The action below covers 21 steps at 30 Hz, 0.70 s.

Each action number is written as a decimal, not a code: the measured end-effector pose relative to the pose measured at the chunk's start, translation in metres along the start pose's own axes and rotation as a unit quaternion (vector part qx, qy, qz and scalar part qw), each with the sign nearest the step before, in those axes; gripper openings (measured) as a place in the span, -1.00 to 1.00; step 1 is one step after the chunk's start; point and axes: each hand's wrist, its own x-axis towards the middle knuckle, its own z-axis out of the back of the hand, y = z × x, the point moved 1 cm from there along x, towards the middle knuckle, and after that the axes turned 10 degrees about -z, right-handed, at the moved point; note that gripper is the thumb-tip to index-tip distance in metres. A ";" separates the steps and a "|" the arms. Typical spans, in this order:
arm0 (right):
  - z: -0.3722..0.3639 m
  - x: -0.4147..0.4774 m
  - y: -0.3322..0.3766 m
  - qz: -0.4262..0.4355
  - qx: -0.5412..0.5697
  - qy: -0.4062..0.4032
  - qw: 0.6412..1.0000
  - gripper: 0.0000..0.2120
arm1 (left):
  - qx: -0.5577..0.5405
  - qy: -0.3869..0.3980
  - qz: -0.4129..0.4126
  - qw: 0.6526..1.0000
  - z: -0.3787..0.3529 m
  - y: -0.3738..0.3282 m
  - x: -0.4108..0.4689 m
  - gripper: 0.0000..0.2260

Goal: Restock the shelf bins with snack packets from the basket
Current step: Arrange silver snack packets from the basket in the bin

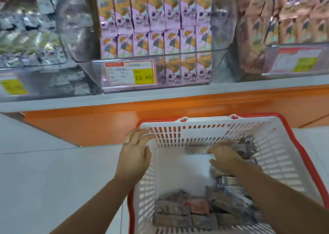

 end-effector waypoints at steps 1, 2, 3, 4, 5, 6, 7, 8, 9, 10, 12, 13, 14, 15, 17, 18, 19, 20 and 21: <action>-0.005 0.007 0.002 0.001 -0.016 0.012 1.000 -0.59 | 0.000 0.001 0.003 1.000 -0.001 0.001 0.000 -0.64; -0.011 0.014 0.004 -0.001 -0.031 0.024 0.999 -0.59 | 0.000 0.004 0.008 1.000 -0.002 0.002 0.000 -0.65; -0.016 0.020 0.006 -0.002 -0.045 0.034 0.998 -0.58 | -0.001 0.006 0.014 1.000 -0.003 0.002 0.000 -0.65; -0.020 0.025 0.007 -0.001 -0.065 0.037 0.997 -0.58 | -0.002 0.007 0.018 1.000 -0.004 0.002 0.000 -0.65; -0.024 0.030 0.009 0.000 -0.086 0.033 0.996 -0.58 | -0.006 0.009 0.022 1.000 -0.004 0.002 0.001 -0.65; -0.028 0.034 0.010 -0.001 -0.105 0.027 0.994 -0.58 | -0.010 0.008 0.025 1.000 -0.004 0.001 0.001 -0.65; -0.032 0.038 0.011 -0.003 -0.117 0.021 0.993 -0.58 | -0.014 0.007 0.026 1.000 -0.005 0.002 0.001 -0.65; -0.036 0.041 0.012 -0.004 -0.127 0.014 0.992 -0.59 | -0.018 0.004 0.026 0.999 -0.005 0.002 0.001 -0.65; -0.041 0.044 0.014 -0.004 -0.142 0.013 0.990 -0.59 | -0.021 0.001 0.026 0.999 -0.005 0.002 0.000 -0.65; -0.045 0.046 0.015 -0.001 -0.154 0.017 0.988 -0.58 | -0.023 -0.002 0.025 0.999 -0.005 0.003 0.000 -0.65; -0.053 0.046 0.018 0.012 -0.166 0.030 0.986 -0.57 | -0.022 -0.005 0.023 0.999 -0.005 0.005 -0.001 -0.65; -0.056 0.044 0.020 0.020 -0.169 0.040 0.985 -0.58 | -0.022 -0.005 0.023 0.999 -0.006 0.005 -0.001 -0.65; -0.055 0.041 0.023 0.029 -0.164 0.051 0.985 -0.61 | -0.023 -0.007 0.023 0.999 -0.006 0.005 -0.002 -0.65; -0.053 0.037 0.026 0.039 -0.145 0.064 0.987 -0.65 | -0.024 -0.010 0.022 0.999 -0.006 0.006 -0.002 -0.65; -0.038 0.027 0.036 0.051 -0.067 0.108 0.991 -0.70 | -0.024 -0.017 0.017 0.999 -0.006 0.006 -0.002 -0.68; -0.026 0.020 0.042 0.052 -0.020 0.122 0.991 -0.74 | -0.021 -0.020 0.013 0.999 -0.006 0.005 -0.002 -0.69; -0.012 0.013 0.047 0.051 0.021 0.129 0.990 -0.77 | -0.018 -0.020 0.007 1.000 -0.005 0.004 -0.002 -0.69; 0.004 0.005 0.052 0.053 0.047 0.132 0.989 -0.82 | -0.016 -0.019 0.003 1.000 -0.003 0.002 -0.002 -0.67; 0.020 -0.004 0.055 0.062 0.060 0.130 0.988 -0.88 | -0.015 -0.015 -0.001 1.000 -0.002 0.001 -0.001 -0.66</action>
